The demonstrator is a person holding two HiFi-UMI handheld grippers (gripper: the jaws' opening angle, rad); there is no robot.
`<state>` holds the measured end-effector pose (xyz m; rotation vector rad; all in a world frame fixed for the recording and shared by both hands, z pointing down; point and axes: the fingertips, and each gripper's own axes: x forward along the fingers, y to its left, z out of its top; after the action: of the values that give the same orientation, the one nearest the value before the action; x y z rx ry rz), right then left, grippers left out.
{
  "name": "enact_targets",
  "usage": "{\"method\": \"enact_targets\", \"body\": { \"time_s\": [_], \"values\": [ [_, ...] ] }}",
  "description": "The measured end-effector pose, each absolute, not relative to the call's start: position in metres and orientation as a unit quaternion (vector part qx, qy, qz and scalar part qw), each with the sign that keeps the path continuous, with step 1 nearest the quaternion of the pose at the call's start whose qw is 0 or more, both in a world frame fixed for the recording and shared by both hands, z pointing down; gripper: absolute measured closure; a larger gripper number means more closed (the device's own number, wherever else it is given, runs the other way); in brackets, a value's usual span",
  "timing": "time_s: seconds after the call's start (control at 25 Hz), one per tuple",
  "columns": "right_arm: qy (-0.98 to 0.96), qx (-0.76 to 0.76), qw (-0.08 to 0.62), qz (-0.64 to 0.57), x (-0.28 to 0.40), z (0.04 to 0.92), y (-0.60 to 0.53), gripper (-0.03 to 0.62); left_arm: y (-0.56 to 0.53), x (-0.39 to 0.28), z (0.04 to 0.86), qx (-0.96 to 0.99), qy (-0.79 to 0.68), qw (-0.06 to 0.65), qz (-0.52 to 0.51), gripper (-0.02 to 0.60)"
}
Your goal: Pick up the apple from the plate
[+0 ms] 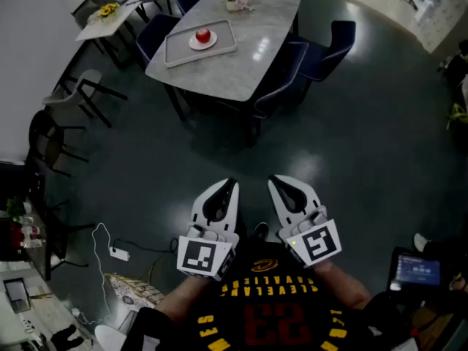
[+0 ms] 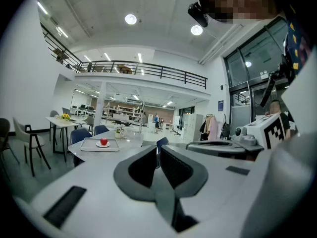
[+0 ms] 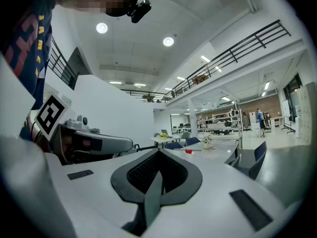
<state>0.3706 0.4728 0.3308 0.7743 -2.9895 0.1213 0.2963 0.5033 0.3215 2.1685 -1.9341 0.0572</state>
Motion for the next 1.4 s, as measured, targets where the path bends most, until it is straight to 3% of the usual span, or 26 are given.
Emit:
{"method": "enact_targets", "body": {
  "time_s": [0.68, 1.4],
  "values": [
    [-0.964, 0.259, 0.041, 0.053, 0.32, 0.335, 0.459, 0.588, 0.487, 0.251, 0.326, 0.745, -0.653, 0.136, 0.0, 0.557],
    [-0.953, 0.282, 0.083, 0.069, 0.162, 0.334, 0.361, 0.588, 0.396, 0.083, 0.327, 0.75, -0.643, 0.151, -0.022, 0.557]
  ]
}}
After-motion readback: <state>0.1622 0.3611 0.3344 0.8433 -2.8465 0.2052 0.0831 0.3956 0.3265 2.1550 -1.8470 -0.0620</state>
